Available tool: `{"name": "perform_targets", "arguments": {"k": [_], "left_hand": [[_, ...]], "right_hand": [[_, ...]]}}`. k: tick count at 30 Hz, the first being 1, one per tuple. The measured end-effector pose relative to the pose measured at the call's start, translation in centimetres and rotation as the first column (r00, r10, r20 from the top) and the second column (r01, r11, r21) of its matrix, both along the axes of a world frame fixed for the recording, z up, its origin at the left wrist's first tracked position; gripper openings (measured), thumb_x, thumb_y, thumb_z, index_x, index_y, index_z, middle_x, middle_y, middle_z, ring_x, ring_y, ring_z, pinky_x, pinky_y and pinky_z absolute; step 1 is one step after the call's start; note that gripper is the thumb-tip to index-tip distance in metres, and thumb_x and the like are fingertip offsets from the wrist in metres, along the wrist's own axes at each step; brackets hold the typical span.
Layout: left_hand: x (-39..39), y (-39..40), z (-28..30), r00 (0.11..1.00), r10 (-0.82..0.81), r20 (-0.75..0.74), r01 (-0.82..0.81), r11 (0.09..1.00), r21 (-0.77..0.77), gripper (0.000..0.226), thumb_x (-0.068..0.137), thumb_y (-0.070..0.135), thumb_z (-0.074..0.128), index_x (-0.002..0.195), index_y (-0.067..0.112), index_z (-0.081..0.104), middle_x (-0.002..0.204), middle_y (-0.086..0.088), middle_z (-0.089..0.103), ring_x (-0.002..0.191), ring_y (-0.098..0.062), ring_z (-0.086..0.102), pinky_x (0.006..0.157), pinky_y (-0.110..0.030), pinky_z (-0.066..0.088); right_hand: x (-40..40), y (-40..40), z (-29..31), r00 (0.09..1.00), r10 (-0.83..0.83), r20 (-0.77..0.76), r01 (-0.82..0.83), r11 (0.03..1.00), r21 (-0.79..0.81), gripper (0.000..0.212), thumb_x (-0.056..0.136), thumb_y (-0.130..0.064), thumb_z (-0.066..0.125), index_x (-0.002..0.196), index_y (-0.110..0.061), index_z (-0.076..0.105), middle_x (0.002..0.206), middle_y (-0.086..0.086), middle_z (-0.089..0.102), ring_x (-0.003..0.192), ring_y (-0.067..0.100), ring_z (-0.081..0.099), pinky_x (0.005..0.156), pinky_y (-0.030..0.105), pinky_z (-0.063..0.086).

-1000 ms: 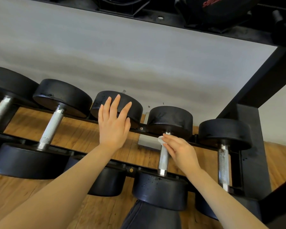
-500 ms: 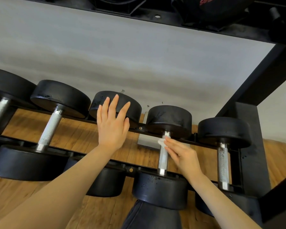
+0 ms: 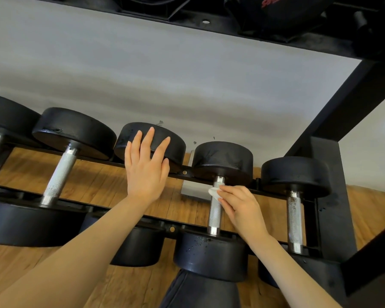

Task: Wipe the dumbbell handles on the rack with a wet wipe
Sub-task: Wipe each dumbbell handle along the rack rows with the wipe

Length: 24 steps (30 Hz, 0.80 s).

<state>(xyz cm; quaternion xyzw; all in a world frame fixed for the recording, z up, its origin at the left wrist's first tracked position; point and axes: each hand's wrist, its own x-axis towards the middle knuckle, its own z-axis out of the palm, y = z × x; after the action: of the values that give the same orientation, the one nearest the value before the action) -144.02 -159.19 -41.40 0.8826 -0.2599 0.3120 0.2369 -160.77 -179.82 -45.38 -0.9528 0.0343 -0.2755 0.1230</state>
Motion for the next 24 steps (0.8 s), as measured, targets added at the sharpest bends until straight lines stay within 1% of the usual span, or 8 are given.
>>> {"name": "perform_targets", "arguments": {"k": [2,5,8,9,14,17,19,24], "left_hand": [[0.0,0.0,0.0,1.000,-0.005,-0.002,0.005,1.000,-0.002,0.046,0.093,0.026,0.048,0.139,0.021,0.052,0.154,-0.015,0.037,0.145,-0.037,0.026,0.117,-0.055,0.016],[0.0,0.0,0.0,1.000,-0.007,0.002,0.007,1.000,-0.007,0.045,0.094,0.023,0.053,0.139,0.021,0.052,0.155,-0.015,0.036,0.145,-0.037,0.024,0.118,-0.053,0.013],[0.0,0.1,0.0,1.000,-0.008,0.003,0.008,1.000,-0.012,0.048,0.093,0.017,0.062,0.140,0.020,0.052,0.155,-0.015,0.036,0.145,-0.037,0.024,0.118,-0.053,0.013],[-0.1,0.1,0.0,1.000,-0.008,0.005,0.008,1.000,-0.015,0.049,0.092,0.017,0.063,0.140,0.020,0.052,0.155,-0.015,0.036,0.145,-0.037,0.024,0.118,-0.053,0.013],[0.0,0.0,0.1,1.000,-0.005,0.008,0.005,1.000,-0.024,0.048,0.093,0.017,0.062,0.139,0.021,0.053,0.155,-0.015,0.036,0.145,-0.037,0.024,0.118,-0.053,0.013],[-0.1,0.1,0.1,1.000,-0.014,0.002,0.014,1.000,-0.026,0.048,0.093,0.017,0.063,0.140,0.021,0.052,0.155,-0.015,0.036,0.145,-0.037,0.024,0.118,-0.052,0.012],[-0.1,0.1,0.1,1.000,-0.016,0.007,0.017,1.000,-0.021,0.048,0.093,0.017,0.063,0.139,0.021,0.053,0.155,-0.015,0.036,0.145,-0.037,0.024,0.118,-0.052,0.013],[0.0,0.0,0.0,1.000,-0.007,0.013,0.007,1.000,-0.021,0.046,0.093,0.017,0.061,0.139,0.021,0.053,0.155,-0.015,0.036,0.145,-0.037,0.025,0.118,-0.053,0.014]], "right_hand": [[0.0,0.0,0.6,0.999,-0.019,-0.046,0.022,0.998,0.066,0.031,0.077,-0.013,0.080,0.107,-0.013,0.074,0.109,0.001,0.071,0.103,0.019,0.062,0.088,0.040,0.056],[0.5,0.0,0.9,0.998,-0.022,-0.062,0.031,0.989,0.145,0.025,0.082,-0.011,0.075,0.108,-0.012,0.074,0.109,0.001,0.070,0.105,0.018,0.061,0.092,0.033,0.052],[0.3,0.5,0.8,0.998,-0.030,-0.064,0.044,0.973,0.226,0.025,0.085,-0.008,0.072,0.110,-0.010,0.073,0.111,0.003,0.068,0.105,0.016,0.059,0.093,0.016,0.040],[-0.1,0.7,0.8,0.997,-0.026,-0.067,0.041,0.972,0.233,0.026,0.085,-0.008,0.072,0.110,-0.010,0.073,0.111,0.003,0.068,0.105,0.015,0.059,0.092,0.014,0.037],[-0.2,0.4,1.0,0.998,0.003,-0.061,0.010,0.976,0.216,0.025,0.083,-0.005,0.073,0.108,-0.008,0.073,0.108,0.004,0.066,0.099,0.014,0.061,0.089,0.017,0.043],[0.5,0.4,1.2,0.998,-0.047,-0.042,0.057,0.949,0.311,0.024,0.086,-0.006,0.070,0.110,-0.008,0.072,0.108,0.002,0.064,0.099,0.008,0.057,0.088,0.013,0.043],[0.3,0.6,0.9,0.997,-0.065,-0.031,0.072,0.920,0.385,0.024,0.086,-0.007,0.070,0.110,-0.010,0.072,0.109,0.000,0.064,0.098,0.004,0.057,0.085,0.011,0.047],[-1.0,0.4,0.7,0.998,-0.009,-0.060,0.039,0.849,0.526,0.022,0.084,-0.004,0.072,0.104,-0.013,0.075,0.101,-0.015,0.060,0.101,-0.004,0.058,0.082,0.008,0.047]]}}
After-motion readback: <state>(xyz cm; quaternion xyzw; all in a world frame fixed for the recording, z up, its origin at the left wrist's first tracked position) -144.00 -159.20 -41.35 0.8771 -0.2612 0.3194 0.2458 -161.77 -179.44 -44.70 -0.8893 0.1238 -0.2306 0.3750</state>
